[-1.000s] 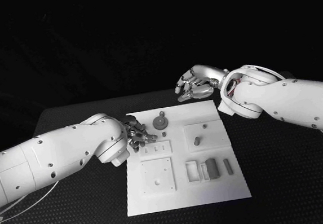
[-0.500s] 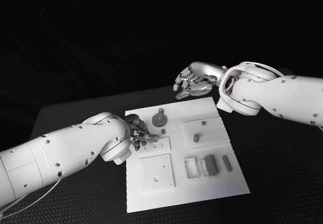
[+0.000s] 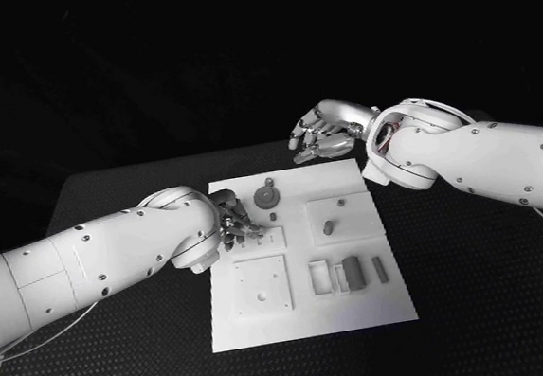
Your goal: Assemble the parts on the task board
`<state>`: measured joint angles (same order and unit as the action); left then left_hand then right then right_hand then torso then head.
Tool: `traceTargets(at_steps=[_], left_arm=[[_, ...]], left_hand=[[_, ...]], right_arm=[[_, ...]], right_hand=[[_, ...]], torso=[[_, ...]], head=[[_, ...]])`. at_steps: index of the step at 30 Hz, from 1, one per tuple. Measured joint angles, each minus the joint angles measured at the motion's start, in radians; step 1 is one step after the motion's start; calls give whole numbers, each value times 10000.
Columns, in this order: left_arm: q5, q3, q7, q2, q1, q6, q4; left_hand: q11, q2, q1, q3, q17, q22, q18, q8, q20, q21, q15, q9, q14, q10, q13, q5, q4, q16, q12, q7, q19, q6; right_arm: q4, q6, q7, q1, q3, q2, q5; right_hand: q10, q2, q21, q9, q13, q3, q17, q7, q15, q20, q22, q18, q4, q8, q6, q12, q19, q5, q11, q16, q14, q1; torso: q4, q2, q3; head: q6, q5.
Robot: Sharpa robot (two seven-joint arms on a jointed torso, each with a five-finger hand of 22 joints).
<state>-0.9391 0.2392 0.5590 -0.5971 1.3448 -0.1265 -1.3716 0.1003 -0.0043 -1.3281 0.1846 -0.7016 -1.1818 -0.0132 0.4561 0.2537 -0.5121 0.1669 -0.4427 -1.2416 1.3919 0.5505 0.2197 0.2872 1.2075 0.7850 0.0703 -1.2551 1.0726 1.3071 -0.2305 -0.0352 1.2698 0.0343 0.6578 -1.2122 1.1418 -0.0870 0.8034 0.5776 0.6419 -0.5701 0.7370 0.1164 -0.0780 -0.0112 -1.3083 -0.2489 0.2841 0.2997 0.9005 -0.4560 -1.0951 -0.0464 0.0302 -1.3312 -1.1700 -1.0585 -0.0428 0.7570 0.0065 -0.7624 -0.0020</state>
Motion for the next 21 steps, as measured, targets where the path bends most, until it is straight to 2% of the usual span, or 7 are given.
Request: traceTargets(at_steps=[8,14,15,17,20,21], left_arm=[[-601,0,0,20,-22,349,-10],[-918,-3,0,82,-35,500,37],[-965,-3,0,95,-40,522,48],[-1023,-3,0,114,-53,558,69],[-1100,-3,0,153,-77,610,138],[-1125,-3,0,164,-80,625,162]], left_hand=[[0,127,103,-56,129,-82,0,0,36,0,14,-68,-14,0,-30,86,-56,118,87,-6,-39,6],[0,222,198,-83,203,-131,1,0,53,0,14,-335,-15,0,-53,85,-83,194,125,-12,-88,12],[0,241,216,-83,214,-132,1,0,53,0,15,-569,-14,0,-54,85,-83,202,132,-14,-87,14],[0,244,219,-83,239,-151,1,0,53,0,14,-579,-14,0,-54,85,-83,234,165,-17,-88,17],[0,377,353,-178,342,-222,0,0,53,0,15,-1064,-14,0,-97,174,-178,366,250,-18,-88,18],[0,425,401,-207,380,-247,1,0,53,1,14,-1367,-14,0,-110,237,-207,395,253,-18,-88,18]], right_arm=[[-4,56,2,0,0,-13,9],[1,82,3,0,0,-14,15],[6,84,3,0,0,-15,16],[19,84,2,0,0,-18,19],[32,84,-1,0,0,-24,22],[34,85,-1,0,0,-25,23]], right_hand=[[0,0,0,-1,-18,0,0,-7,33,-35,0,-13,0,0,19,0,34,0,0,0,32,0],[0,0,0,-1,-17,0,1,28,34,-35,0,-15,0,-36,-10,39,34,0,0,0,32,0],[0,0,0,-1,-23,0,0,29,34,-35,0,-16,0,-36,-10,39,34,0,0,0,32,0],[0,0,0,-1,-33,0,0,29,34,-35,0,-15,0,-36,-10,39,34,0,0,0,32,0],[0,0,0,-1,-34,0,1,29,34,-35,0,-16,0,-36,-10,39,35,0,0,0,32,0],[0,0,0,-1,-34,0,1,29,34,-35,0,-16,0,-36,-10,39,34,0,0,0,32,0]], torso=[[5,-3,-1],[0,-3,-5],[-1,-3,-7],[-5,-4,-6],[-6,-3,-10],[-6,-3,-10]], head=[[-39,-12],[-56,-31],[-56,-32],[-59,-33],[-72,-32],[-79,-32]])
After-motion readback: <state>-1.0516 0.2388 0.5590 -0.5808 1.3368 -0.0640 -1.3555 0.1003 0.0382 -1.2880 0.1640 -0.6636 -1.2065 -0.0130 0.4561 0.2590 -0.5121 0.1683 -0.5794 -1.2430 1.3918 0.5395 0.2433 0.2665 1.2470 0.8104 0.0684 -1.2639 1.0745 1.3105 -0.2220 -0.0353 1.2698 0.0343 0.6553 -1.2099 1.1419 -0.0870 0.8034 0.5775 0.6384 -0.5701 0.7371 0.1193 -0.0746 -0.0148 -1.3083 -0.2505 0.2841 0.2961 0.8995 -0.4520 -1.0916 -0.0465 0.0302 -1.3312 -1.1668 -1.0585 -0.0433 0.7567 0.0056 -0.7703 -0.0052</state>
